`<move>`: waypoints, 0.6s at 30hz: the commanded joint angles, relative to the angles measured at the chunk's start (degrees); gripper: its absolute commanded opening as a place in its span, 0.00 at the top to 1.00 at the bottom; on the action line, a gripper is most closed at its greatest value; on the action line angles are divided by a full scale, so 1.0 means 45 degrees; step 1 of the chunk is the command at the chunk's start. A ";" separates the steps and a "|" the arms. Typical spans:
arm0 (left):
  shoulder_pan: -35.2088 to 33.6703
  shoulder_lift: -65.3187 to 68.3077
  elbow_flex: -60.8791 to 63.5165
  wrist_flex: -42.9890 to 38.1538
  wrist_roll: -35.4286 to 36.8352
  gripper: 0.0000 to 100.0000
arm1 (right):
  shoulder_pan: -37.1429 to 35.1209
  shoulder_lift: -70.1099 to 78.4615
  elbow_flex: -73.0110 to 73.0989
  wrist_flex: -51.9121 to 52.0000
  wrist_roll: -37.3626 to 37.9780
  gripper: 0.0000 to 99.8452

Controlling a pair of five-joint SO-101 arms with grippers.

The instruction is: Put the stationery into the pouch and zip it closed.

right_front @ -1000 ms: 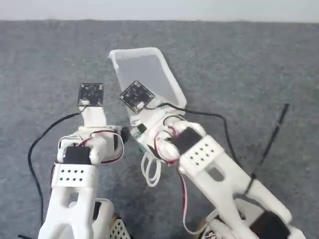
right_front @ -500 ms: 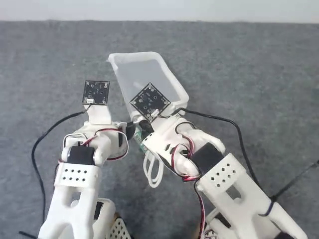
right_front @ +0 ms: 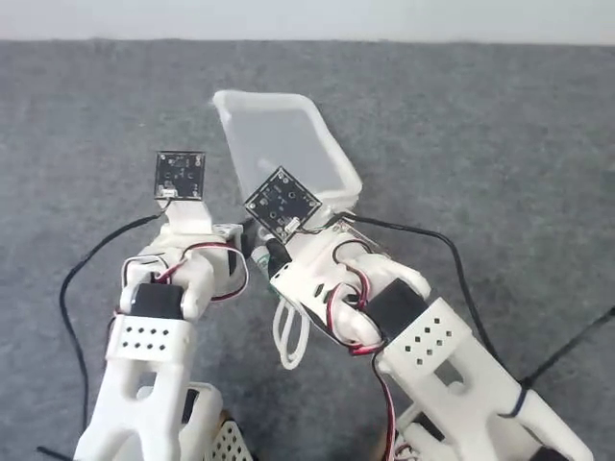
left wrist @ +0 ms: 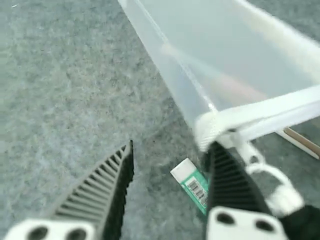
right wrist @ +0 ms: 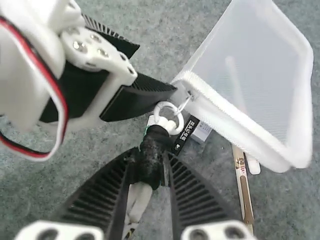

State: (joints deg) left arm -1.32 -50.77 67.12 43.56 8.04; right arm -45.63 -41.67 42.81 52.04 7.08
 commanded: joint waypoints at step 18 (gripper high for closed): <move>-0.0137 -0.0508 -0.0264 -0.0313 -0.0645 0.99 | 0.1319 -0.0596 0.0156 0.0068 -0.0274 0.99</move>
State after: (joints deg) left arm -1.76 -51.12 67.12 43.38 5.93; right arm -41.85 -42.11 43.96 52.13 6.99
